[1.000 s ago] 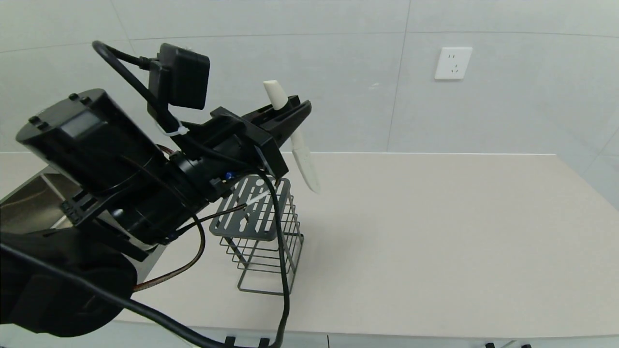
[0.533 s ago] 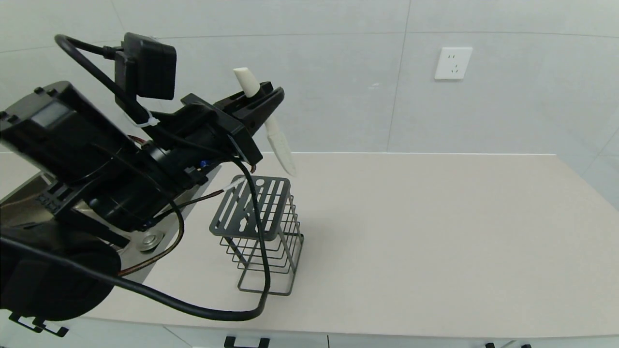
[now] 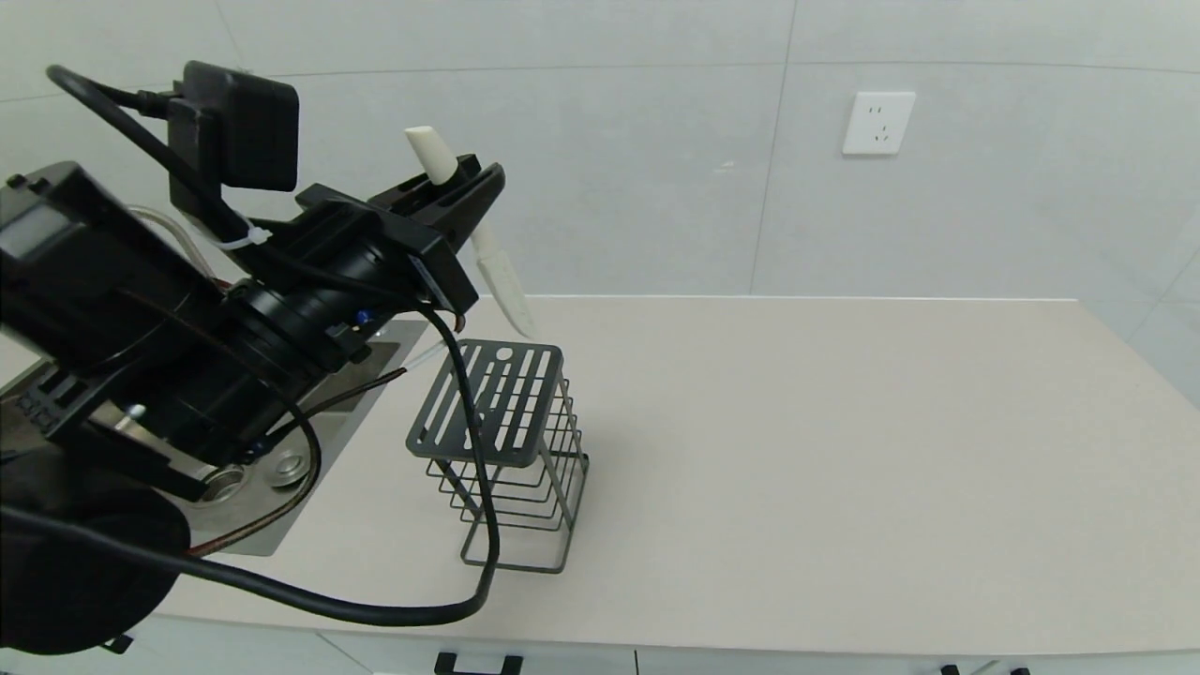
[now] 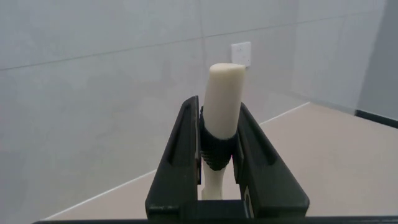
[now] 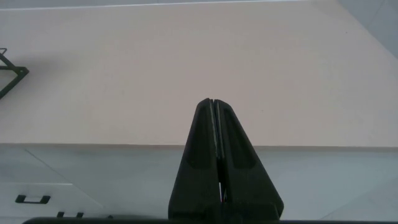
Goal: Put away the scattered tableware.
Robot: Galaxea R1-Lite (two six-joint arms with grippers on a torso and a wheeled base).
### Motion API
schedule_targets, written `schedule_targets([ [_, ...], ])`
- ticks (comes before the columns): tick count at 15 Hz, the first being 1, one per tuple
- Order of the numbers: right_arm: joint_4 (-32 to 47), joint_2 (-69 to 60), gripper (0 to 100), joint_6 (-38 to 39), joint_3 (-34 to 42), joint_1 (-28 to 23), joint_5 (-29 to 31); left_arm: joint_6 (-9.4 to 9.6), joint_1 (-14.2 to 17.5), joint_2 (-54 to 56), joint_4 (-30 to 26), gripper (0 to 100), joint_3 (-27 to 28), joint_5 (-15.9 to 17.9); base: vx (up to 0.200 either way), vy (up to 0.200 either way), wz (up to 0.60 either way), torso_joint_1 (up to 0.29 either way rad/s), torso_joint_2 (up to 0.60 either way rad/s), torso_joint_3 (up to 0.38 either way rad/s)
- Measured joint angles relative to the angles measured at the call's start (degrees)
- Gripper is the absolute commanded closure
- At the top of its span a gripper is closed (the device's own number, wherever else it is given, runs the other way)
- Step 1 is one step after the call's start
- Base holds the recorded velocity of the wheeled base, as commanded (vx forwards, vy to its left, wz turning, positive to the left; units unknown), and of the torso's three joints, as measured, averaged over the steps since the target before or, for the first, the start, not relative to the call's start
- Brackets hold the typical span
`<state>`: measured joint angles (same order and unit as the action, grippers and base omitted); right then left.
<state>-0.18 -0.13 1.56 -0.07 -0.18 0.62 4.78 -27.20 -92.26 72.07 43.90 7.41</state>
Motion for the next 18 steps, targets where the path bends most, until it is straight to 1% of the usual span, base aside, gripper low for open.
schedule_targets([
  [1,0.0,0.0,100,0.0,0.0,0.0,0.0,0.0,-0.26,-0.05,0.02,100,-0.1,-0.28,0.0,0.0,0.0,0.0,0.0,0.0],
  [3,0.0,0.0,100,0.02,-0.02,0.0,-0.07,-0.02,-0.74,-0.71,0.07,100,-0.21,-2.11,0.0,0.0,0.0,0.0,0.0,0.0],
  [7,0.02,0.0,100,0.05,0.0,0.0,-0.09,-0.02,-1.38,-1.78,0.16,100,-2.0,-3.15,0.0,0.0,0.0,0.0,0.0,0.0],
  [10,0.02,0.0,100,0.1,0.0,0.0,-0.09,-0.11,-1.46,-2.01,0.24,100,-2.83,-3.25,0.0,0.0,0.0,0.0,0.0,0.0],
  [18,0.02,0.02,100,0.1,0.0,0.0,-0.11,-0.22,-1.4,-2.19,0.18,100,-2.89,-2.93,0.0,0.0,0.0,0.0,0.0,0.0],
])
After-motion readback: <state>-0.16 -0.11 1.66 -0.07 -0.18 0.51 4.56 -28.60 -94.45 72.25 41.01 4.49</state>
